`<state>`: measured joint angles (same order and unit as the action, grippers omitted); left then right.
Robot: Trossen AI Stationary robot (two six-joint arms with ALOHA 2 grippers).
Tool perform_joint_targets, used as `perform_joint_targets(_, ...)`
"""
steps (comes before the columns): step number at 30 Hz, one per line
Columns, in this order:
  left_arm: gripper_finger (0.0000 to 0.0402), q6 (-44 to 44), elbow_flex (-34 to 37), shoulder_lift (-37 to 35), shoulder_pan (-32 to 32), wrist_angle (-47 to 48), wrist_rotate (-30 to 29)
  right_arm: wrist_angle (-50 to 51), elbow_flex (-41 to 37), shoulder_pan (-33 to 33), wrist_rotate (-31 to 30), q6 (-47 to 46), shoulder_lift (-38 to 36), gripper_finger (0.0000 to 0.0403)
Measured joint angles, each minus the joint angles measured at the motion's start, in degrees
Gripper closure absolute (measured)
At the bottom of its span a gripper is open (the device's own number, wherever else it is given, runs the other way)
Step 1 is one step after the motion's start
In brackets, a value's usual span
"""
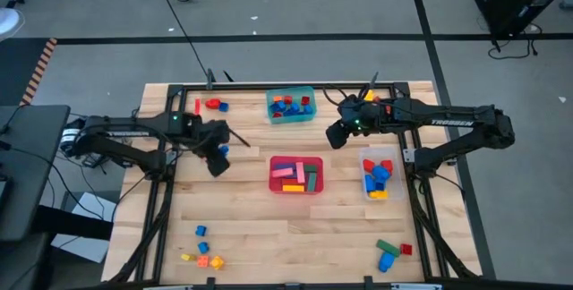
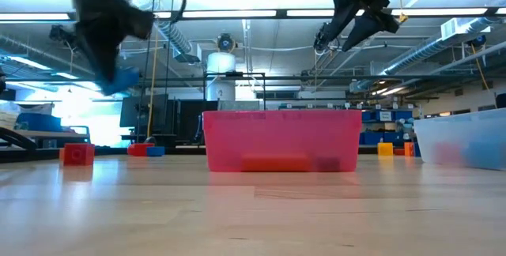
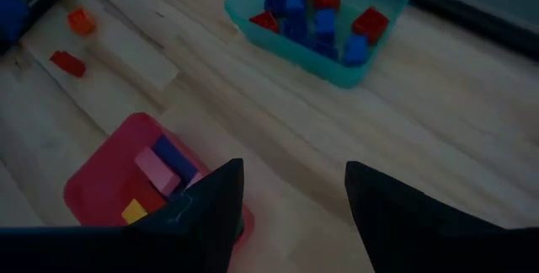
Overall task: Sort blocks by size
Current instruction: Put the blue 1 stud game piece into the transparent bin
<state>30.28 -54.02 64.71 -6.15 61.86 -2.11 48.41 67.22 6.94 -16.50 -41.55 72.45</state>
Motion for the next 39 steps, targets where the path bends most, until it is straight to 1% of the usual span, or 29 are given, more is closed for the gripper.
perform_joint_targets(4,0.0254,-0.85,-0.87,0.00,0.00,-9.32,-0.22,-5.74,-2.21,-1.12,-2.12,3.31,0.50,0.0180)
perform_joint_targets(10,0.0254,-1.26,-0.87,0.07,0.04,-21.35,-0.20,-18.78,-11.24,-1.27,1.69,3.69,0.56,0.0183)
perform_joint_targets(12,0.0254,-1.14,-0.87,0.07,0.04,-24.23,-0.22,-23.75,-14.60,-1.06,3.93,2.99,0.56,0.0185)
perform_joint_targets(15,0.0254,-1.11,-0.87,0.10,0.07,-28.58,-0.22,-33.46,-19.70,-0.20,9.26,2.98,0.37,0.0186)
perform_joint_targets(20,0.0254,-1.97,-0.87,1.28,0.17,-37.36,-0.28,-55.95,-26.82,2.19,18.82,8.98,-0.70,0.0185)
perform_joint_targets(23,0.0254,-2.69,-0.87,2.84,0.17,-42.01,-0.95,-69.22,-29.61,4.13,22.72,11.11,-0.86,0.0188)
perform_joint_targets(25,0.0254,-2.64,-0.87,4.69,0.17,-45.18,-1.02,-75.55,-30.38,5.29,24.76,11.17,-0.91,0.0188)
perform_joint_targets(28,0.0254,-2.11,-0.85,7.48,0.17,-50.11,-1.00,-78.95,-30.47,6.29,26.40,10.67,-0.95,0.0187)
perform_joint_targets(31,0.0254,-0.03,-0.85,10.43,0.17,-55.68,-0.14,-79.12,-30.49,6.40,26.51,8.44,-0.91,0.0185)
perform_joint_targets(35,0.0254,1.60,-0.85,13.92,0.26,-63.29,1.50,-78.44,-30.49,6.47,26.74,8.37,-0.80,0.0185)
perform_joint_targets(39,0.0254,3.26,-0.87,17.14,0.28,-68.48,1.92,-79.63,-30.49,6.47,29.15,9.76,-0.80,0.0181)
